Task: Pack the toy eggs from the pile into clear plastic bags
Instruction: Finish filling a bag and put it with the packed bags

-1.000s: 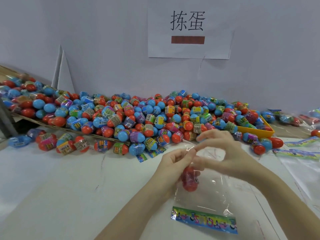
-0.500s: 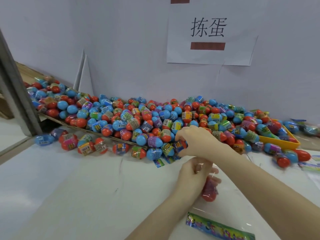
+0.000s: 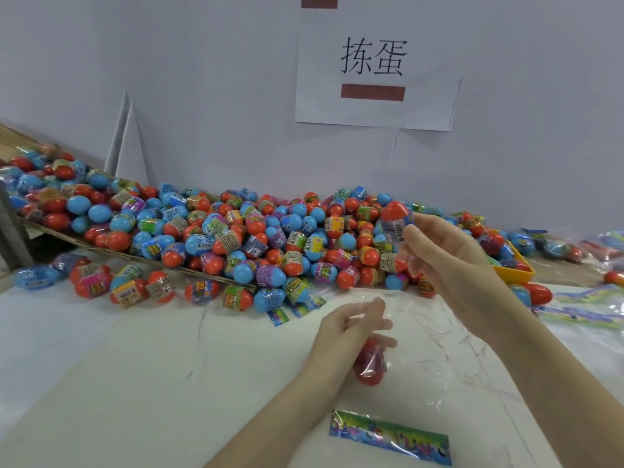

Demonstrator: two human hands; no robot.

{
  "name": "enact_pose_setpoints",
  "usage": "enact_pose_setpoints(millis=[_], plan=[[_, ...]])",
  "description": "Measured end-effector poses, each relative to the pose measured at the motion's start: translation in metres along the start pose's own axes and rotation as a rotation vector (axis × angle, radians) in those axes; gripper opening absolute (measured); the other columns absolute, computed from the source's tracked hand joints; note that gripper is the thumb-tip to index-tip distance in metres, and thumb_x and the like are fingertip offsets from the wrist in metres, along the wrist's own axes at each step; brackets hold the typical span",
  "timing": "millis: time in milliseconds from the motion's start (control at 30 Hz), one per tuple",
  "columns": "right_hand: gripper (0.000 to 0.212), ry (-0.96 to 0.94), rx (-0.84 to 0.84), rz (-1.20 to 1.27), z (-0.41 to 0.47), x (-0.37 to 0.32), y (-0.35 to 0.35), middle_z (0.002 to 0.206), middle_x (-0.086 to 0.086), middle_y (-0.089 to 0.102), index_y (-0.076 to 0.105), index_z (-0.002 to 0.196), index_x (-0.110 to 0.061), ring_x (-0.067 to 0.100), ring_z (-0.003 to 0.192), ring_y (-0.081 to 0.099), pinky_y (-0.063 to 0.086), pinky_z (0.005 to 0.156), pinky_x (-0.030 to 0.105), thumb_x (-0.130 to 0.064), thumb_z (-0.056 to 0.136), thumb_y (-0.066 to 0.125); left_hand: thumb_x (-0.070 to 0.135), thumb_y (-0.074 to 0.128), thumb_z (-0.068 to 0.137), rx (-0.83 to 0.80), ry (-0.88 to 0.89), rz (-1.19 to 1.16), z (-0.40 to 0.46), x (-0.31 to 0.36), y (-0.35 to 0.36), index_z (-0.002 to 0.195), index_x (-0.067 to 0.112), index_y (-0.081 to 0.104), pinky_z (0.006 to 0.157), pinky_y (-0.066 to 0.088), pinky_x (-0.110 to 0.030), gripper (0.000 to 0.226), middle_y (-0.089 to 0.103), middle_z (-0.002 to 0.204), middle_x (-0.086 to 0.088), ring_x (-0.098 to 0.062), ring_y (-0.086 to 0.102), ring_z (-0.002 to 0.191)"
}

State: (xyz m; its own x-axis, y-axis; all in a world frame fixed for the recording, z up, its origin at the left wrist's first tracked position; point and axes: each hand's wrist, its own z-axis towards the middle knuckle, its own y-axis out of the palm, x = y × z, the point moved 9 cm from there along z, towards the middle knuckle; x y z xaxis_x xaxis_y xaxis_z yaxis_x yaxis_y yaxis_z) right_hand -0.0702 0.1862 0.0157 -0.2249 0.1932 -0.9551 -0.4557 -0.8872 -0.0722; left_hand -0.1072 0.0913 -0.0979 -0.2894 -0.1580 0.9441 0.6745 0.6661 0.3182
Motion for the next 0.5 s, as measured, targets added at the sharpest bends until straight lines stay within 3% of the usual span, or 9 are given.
enact_pose_setpoints(millis=[100,233,333,400,500], plan=[[0.036,0.080,0.009,0.281,-0.016,0.012,-0.006,0.065,-0.007,0.063,0.060,0.098,-0.017,0.003,0.060,0.058,0.050,0.058,0.012,-0.033,0.065,0.060,0.053,0.064,0.058,-0.020,0.003,0.017,-0.002,0.001,0.003,0.100,0.013,0.062,0.056,0.052,-0.020,0.058,0.074,0.085,0.001,-0.013,0.070,0.071],[0.030,0.137,0.063,0.443,-0.025,0.024,-0.012,0.067,-0.003,0.067,0.060,0.096,-0.014,0.005,0.060,0.062,0.052,0.057,0.013,-0.022,0.068,0.059,0.055,0.071,0.045,-0.050,0.029,0.030,-0.003,0.004,0.006,0.098,0.018,0.063,0.065,0.053,-0.021,0.065,0.074,0.086,0.002,-0.014,0.070,0.075],[0.043,0.125,0.076,0.347,-0.027,0.025,-0.015,0.064,-0.002,0.066,0.056,0.104,-0.018,0.007,0.054,0.061,0.051,0.053,0.014,-0.020,0.061,0.064,0.038,0.087,0.052,-0.067,0.042,0.059,-0.002,0.003,0.005,0.104,0.017,0.063,0.070,0.051,-0.020,0.061,0.074,0.092,-0.001,-0.017,0.070,0.084],[0.058,0.073,0.093,0.193,-0.027,0.020,-0.019,0.068,0.000,0.064,0.053,0.112,-0.024,0.010,0.055,0.062,0.051,0.053,0.016,-0.023,0.055,0.066,0.019,0.084,0.060,-0.064,0.056,0.066,-0.002,0.004,0.003,0.106,0.015,0.064,0.071,0.051,-0.019,0.050,0.073,0.097,-0.005,-0.020,0.069,0.091],[0.051,-0.041,0.151,-0.009,-0.030,0.008,-0.027,0.081,-0.006,0.065,0.060,0.105,-0.029,0.005,0.063,0.064,0.050,0.056,0.013,-0.029,0.055,0.068,-0.002,0.074,0.071,-0.068,0.103,0.082,-0.004,0.008,0.004,0.103,0.015,0.065,0.070,0.051,-0.018,0.038,0.073,0.099,-0.006,-0.019,0.068,0.092]])
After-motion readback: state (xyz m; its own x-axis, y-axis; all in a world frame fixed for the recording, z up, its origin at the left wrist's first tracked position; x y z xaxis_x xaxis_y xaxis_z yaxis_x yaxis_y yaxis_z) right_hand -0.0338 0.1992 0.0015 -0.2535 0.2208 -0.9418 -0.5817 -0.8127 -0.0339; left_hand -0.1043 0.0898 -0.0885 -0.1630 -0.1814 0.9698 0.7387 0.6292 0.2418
